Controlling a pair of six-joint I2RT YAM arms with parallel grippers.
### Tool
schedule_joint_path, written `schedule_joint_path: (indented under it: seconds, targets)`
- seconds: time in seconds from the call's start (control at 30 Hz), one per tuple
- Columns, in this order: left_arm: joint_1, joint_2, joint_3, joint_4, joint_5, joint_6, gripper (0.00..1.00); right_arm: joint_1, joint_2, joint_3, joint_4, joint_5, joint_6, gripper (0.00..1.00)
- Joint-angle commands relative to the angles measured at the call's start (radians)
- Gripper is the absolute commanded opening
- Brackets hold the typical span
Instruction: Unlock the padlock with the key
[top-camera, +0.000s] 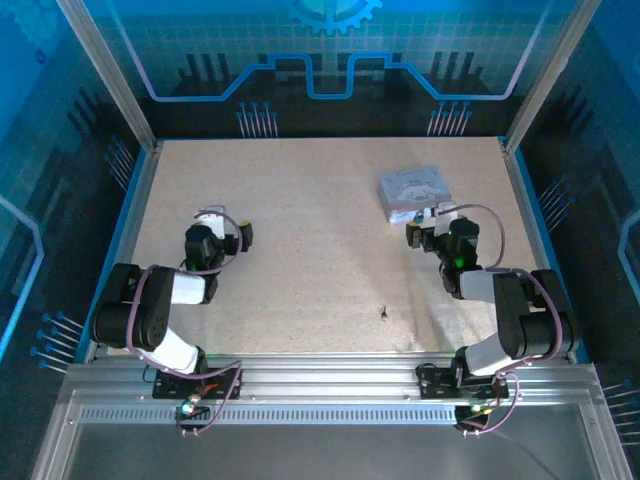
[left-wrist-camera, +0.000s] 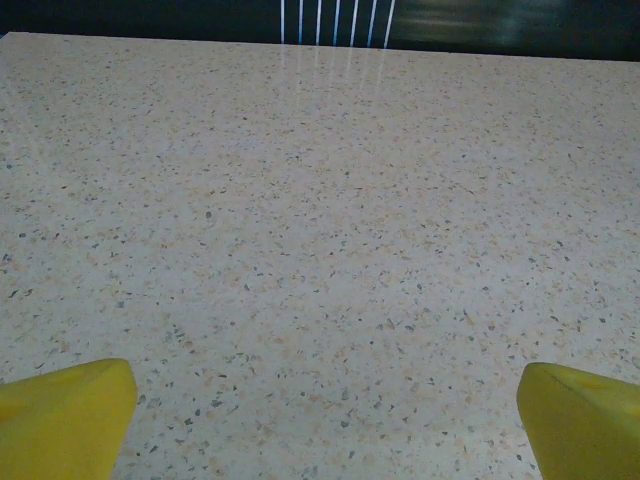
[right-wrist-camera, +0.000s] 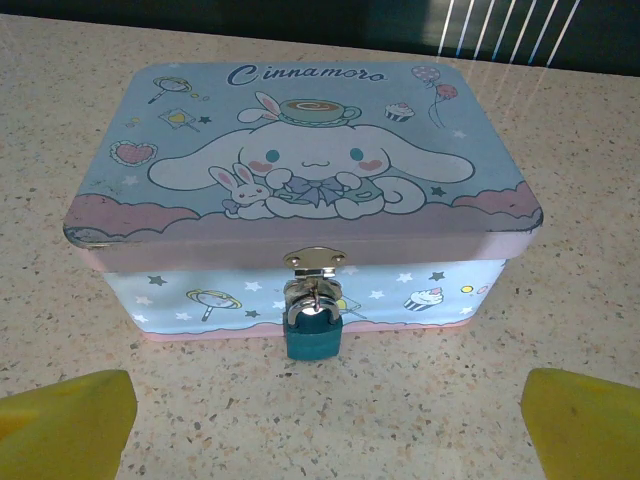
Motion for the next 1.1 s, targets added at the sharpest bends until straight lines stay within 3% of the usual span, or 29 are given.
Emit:
schedule_joint_path:
  seconds: [0.0, 1.07]
  targets:
    - [0.007, -0.003, 0.013, 0.010, 0.026, 0.009, 0.99, 0.012, 0.008, 0.007, 0.004, 0.007, -0.006, 1.00]
    - [0.009, -0.004, 0.000, 0.031, -0.017, -0.007, 0.99, 0.008, 0.003, 0.003, 0.006, -0.001, -0.001, 1.00]
